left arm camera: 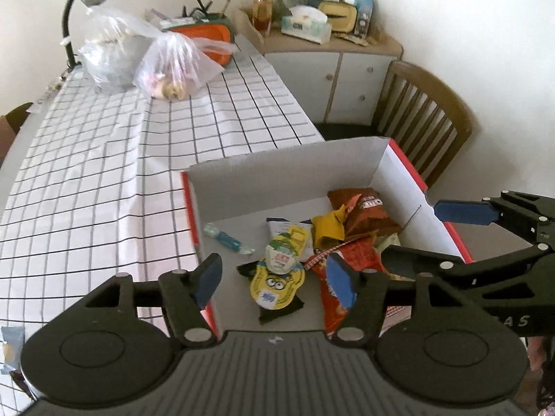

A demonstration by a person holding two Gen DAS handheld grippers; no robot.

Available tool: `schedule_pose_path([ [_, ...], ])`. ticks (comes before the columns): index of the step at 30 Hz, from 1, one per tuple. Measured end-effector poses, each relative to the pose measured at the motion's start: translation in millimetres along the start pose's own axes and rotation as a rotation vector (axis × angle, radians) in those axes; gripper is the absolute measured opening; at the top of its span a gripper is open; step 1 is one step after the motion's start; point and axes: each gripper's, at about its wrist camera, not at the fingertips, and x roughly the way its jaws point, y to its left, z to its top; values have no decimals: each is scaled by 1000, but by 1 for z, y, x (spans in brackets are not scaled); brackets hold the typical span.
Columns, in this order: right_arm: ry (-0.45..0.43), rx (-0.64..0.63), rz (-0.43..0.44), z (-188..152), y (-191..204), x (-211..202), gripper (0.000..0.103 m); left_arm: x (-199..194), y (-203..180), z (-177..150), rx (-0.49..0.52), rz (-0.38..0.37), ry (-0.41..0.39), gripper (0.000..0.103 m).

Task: Organize snacks
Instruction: 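Move both tools back toward the blue biscuit and brown chocolate packets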

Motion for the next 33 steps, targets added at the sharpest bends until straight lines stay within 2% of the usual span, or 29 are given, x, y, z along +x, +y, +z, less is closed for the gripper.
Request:
schedule_pose_path([
  [7,-30,-5,42,0,35,-9,86,-29,30,-18,-19,-10,-53,68],
  [14,-26,8,69,-6,84,-2,99,-53,75,-42,-33,-10,-77,72],
  [25,17,-28,109,-18,175,28,103,-73,165,-87,-85,19,-67,76],
  [33,57,-44,128,-21,234,56,103,-83,241,-106,-143,89,-56,76],
])
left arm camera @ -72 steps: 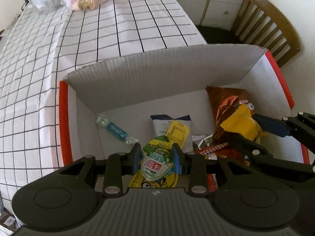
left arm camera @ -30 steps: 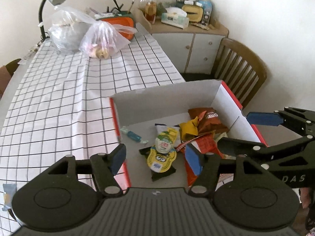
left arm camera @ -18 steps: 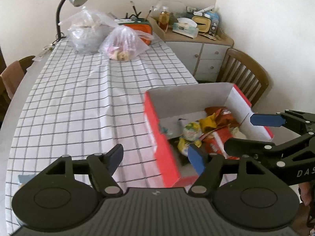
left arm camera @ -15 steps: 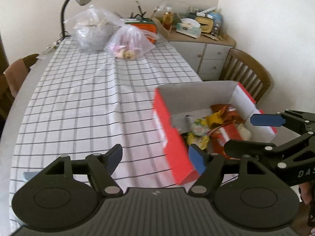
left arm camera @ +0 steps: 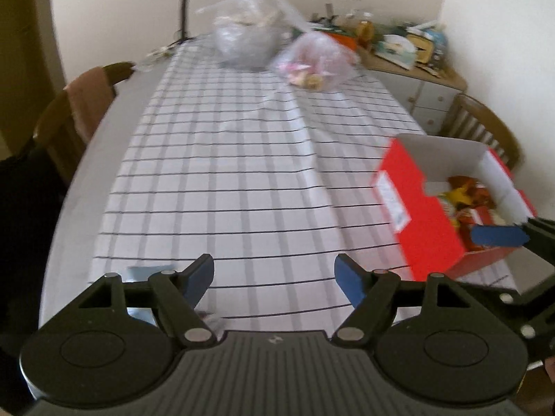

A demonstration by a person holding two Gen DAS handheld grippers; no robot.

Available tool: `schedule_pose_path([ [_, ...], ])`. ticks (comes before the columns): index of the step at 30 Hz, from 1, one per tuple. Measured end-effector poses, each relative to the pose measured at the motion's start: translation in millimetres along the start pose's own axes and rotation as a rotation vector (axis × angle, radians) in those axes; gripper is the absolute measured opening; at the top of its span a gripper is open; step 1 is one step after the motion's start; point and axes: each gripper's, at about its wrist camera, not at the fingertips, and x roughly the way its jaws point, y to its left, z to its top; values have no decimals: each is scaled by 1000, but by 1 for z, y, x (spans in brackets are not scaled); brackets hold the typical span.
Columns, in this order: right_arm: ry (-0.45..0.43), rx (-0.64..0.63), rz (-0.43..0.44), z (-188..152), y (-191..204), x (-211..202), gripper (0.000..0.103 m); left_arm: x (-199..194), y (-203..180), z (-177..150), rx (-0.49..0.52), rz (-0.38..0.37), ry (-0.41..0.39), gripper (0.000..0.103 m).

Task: Organize snacks
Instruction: 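Move both tools back toward the blue biscuit and brown chocolate packets, then grasp the blue biscuit packet with the left tool while the right tool grasps the brown chocolate packet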

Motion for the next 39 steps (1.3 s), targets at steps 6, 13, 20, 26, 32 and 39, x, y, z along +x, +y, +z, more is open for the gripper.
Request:
schedule_pose_path([
  [6,39,-18,31,2,36,31,103,3,49,1,-29,52,14,76],
  [13,108,-49,43,0,71,76,102,15,88,-5,-53,113,41,76],
  [20,190,-119,56,-5,109,123,100,46,120,-13,-80,135,144,76],
  [26,281,-152,51,-12,119,163,91,80,131,-18,-91,137,258,76],
  [32,288,-159,53,-11,123,179,88,101,137,-18,-105,139,304,76],
  [39,326,-164,63,-9,123,191,72,115,131,-19,-76,118,347,76],
])
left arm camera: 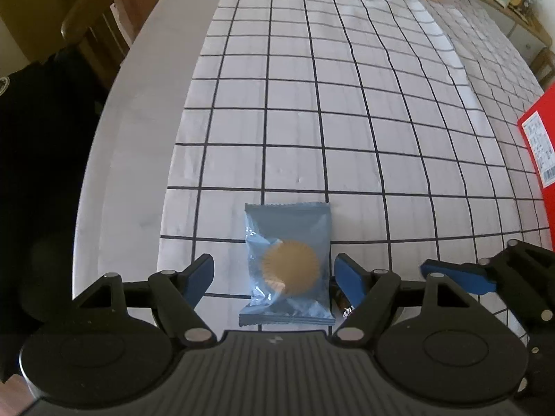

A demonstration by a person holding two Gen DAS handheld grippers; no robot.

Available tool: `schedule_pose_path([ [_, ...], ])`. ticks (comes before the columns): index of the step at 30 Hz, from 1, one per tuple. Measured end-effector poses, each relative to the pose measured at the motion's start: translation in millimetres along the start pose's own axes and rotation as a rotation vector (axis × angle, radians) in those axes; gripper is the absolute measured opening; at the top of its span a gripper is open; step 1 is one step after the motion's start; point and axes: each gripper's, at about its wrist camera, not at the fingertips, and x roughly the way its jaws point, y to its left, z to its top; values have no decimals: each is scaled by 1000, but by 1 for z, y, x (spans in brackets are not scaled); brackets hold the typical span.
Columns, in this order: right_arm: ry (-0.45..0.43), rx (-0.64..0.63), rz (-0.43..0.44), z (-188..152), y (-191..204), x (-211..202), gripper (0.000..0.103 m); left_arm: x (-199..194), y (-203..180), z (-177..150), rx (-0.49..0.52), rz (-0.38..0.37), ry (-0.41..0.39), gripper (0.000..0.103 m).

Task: Organize snacks
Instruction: 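Grasp the blue biscuit packet with the left tool while the right tool grasps the brown chocolate packet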

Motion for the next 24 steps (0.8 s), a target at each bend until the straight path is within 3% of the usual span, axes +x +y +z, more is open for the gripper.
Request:
schedule_pose_path([
  [2,11,0,1,0,0,2,62,2,-2,0,0,1,9,76],
  [6,12,-5,8,0,1,2,53,8,-4,2,8,12,30,75],
  [9,9,-6,15,2,-1,2,51,8,-4,0,13,17,31,74],
  [17,8,13,0,-4,-8,-5,45,4,-9,1,30,32,19,47],
  [24,-21,97,-27,-16,-28,-19,39,3,-3,-3,-1,35,8,47],
])
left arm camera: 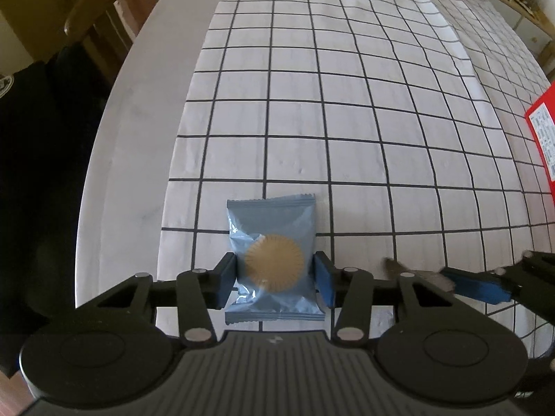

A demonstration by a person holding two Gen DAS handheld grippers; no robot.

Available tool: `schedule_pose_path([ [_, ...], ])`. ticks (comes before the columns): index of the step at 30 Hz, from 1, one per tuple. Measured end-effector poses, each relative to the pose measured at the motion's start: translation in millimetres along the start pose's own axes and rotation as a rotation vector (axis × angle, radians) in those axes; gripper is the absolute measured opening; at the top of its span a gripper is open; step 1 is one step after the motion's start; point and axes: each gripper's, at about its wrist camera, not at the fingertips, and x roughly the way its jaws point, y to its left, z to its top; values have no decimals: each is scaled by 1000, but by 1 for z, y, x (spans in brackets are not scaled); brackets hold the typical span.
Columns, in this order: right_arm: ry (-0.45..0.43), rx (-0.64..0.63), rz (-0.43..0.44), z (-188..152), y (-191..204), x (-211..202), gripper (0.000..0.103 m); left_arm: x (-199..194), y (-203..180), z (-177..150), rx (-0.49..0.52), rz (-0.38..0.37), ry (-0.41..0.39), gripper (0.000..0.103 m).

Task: Organize snacks
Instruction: 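Grasp the blue biscuit packet with the left tool while the right tool grasps the brown chocolate packet, then lift both packets and carry them over the red box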

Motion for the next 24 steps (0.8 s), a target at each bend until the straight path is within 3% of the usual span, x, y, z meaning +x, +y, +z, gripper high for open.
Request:
schedule_pose_path([
  [10,-89,120,-27,-19,-38,-44,37,-22,-3,-8,-35,-45,-32,47],
  [24,-253,204,-78,-50,-86,-145,38,-91,-63,-12,26,-127,-143,47],
])
